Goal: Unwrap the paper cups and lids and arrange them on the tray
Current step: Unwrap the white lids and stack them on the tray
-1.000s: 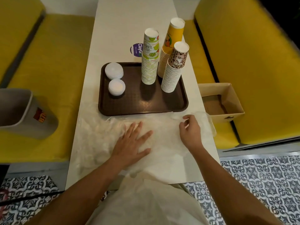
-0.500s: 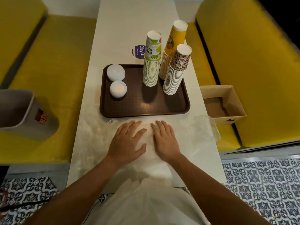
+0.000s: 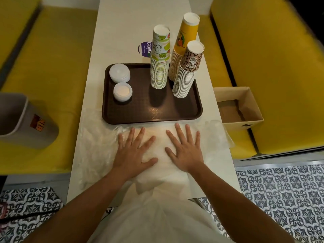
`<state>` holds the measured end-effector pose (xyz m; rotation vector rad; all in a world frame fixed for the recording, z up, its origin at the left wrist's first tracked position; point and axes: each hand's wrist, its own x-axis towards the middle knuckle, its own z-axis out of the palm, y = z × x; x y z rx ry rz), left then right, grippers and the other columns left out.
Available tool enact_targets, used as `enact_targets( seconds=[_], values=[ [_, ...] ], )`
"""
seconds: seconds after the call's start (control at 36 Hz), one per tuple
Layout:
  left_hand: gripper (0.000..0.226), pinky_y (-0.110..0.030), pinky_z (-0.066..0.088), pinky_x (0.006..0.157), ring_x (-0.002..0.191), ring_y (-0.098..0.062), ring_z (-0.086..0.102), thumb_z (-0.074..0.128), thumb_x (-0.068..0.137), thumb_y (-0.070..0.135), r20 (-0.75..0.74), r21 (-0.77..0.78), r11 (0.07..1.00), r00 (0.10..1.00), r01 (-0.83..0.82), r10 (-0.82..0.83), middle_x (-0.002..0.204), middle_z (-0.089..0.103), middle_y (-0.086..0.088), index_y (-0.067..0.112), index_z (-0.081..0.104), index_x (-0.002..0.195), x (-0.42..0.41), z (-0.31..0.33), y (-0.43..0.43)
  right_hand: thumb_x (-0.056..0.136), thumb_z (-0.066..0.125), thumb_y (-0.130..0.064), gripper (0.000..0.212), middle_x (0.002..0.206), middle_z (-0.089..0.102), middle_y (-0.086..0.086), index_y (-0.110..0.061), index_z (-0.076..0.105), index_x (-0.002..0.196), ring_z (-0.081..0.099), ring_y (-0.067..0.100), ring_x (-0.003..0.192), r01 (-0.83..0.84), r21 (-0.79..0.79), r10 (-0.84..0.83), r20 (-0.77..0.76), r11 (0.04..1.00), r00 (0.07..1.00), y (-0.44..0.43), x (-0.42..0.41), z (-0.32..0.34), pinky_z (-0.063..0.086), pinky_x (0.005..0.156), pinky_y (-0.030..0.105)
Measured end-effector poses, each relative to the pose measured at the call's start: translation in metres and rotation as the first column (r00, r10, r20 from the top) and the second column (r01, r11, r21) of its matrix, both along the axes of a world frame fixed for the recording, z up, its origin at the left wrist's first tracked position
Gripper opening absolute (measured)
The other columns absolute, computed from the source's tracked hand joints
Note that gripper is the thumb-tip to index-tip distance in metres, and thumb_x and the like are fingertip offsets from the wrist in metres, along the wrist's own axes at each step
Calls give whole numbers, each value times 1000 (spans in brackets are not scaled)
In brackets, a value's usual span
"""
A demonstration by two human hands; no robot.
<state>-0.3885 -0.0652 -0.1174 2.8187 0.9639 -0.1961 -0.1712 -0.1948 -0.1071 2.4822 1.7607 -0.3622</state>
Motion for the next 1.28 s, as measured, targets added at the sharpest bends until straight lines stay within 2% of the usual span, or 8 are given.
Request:
enact_targets(
  seconds=[0.33, 0.42, 0.5, 0.61, 0.69, 0.78, 0.97, 1.28],
  values=[
    [92, -70, -3, 121, 160, -37, -8, 11, 83, 97, -36, -8, 1000, 999, -6, 6, 175, -10, -1, 51, -1, 162, 2, 4, 2, 105, 5, -66, 73, 174, -20, 0, -31, -6, 168, -22, 31, 159, 93, -4, -93, -18, 996, 995, -25, 40, -1, 1, 130, 57],
    [93, -70, -3, 121, 160, -37, -8, 12, 83, 98, -37, -5, 1000, 999, -8, 8, 175, -9, -1, 52, -2, 162, 3, 4, 1, 108, 21, -51, 70, 177, 1, 7, -15, 16, 168, -7, 31, 162, 87, 144, -81, -50, 986, 995, -15, 20, 12, 7, 130, 57],
    [90, -70, -1, 121, 160, -36, -6, 13, 83, 97, -15, -8, 1000, 1000, -11, 11, 175, -6, 0, 53, -3, 161, 2, 3, 1, 108, 30, -43, 65, 175, 16, 10, -10, 29, 164, 5, 30, 163, -58, 303, 90, -93, 951, 992, 6, -14, 25, 8, 131, 52],
    [88, -69, 0, 122, 160, -35, -7, 5, 85, 92, -44, 5, 1000, 999, 11, -11, 175, -5, 1, 50, 3, 162, 0, 1, 1, 112, 19, -48, 66, 176, -3, 6, -14, 11, 168, -16, 25, 161, -158, 174, 187, -166, 972, 968, 31, -54, 14, -2, 130, 54],
    [84, -70, 3, 122, 160, -35, -5, 21, 91, 83, -51, 19, 1000, 999, 15, -14, 175, 1, -1, 42, 19, 164, 1, 0, 1, 110, 10, -58, 70, 175, -14, 2, -20, -1, 168, -25, 24, 159, -199, 67, 207, -142, 978, 968, 29, -61, -6, -4, 128, 59],
    [85, -71, 6, 121, 160, -37, -1, 27, 90, 85, -35, 20, 1000, 999, 21, -20, 175, 4, -2, 42, 21, 163, 1, -2, 2, 107, 7, -65, 72, 174, -20, 0, -28, -7, 168, -29, 26, 157, -201, 36, 204, -104, 979, 973, 24, -51, -12, -8, 127, 61],
    [92, -70, 1, 122, 160, -37, -1, 20, 85, 96, -23, -2, 1000, 1000, -12, 12, 175, -1, -1, 49, 5, 163, 2, 2, 0, 103, 6, -75, 77, 172, -27, -2, -34, -14, 166, -28, 30, 158, -104, 0, 104, -40, 995, 994, 5, -14, -10, -9, 126, 64],
    [94, -69, -1, 122, 160, -37, -2, 13, 83, 97, -32, -9, 1000, 999, -5, 5, 175, -4, -1, 49, 5, 163, 2, 5, 1, 101, 4, -77, 74, 172, -27, -2, -44, -15, 164, -25, 35, 158, 58, -10, -58, 9, 998, 998, -24, 34, -4, -6, 128, 61]
  ],
)
